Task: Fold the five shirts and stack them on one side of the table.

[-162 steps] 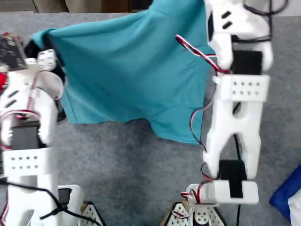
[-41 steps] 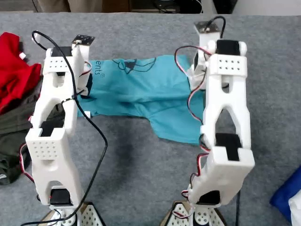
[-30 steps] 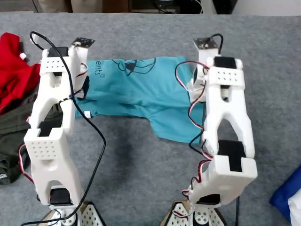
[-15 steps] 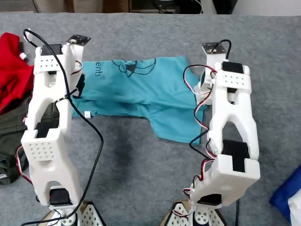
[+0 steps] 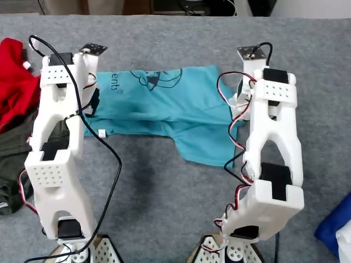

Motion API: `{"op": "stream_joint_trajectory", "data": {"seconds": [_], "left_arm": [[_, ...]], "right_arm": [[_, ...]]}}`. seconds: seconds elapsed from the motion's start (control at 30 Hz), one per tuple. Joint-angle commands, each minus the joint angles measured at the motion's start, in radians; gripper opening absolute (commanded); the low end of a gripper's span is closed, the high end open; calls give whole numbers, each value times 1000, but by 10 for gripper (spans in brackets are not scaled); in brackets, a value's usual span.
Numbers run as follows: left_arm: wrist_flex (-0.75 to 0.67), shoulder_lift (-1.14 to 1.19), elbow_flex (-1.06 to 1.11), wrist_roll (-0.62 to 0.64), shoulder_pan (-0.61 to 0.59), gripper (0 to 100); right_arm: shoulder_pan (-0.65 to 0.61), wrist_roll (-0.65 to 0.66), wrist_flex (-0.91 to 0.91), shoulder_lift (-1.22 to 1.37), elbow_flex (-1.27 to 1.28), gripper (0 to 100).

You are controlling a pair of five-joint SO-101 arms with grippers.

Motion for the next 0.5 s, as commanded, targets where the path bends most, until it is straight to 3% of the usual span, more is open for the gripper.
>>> {"op": "stream_joint_trajectory", "data": {"seconds": [0.0, 0.2, 0.47], "left_arm": [[6, -59, 8, -15, -9, 19], [8, -56, 8, -15, -8, 19], [6, -51, 8, -15, -8, 19]], "right_arm": [[12, 8, 15, -68, -39, 5], [-18, 54, 115, -73, -47, 5], [-19, 57, 98, -64, -39, 5]]}}
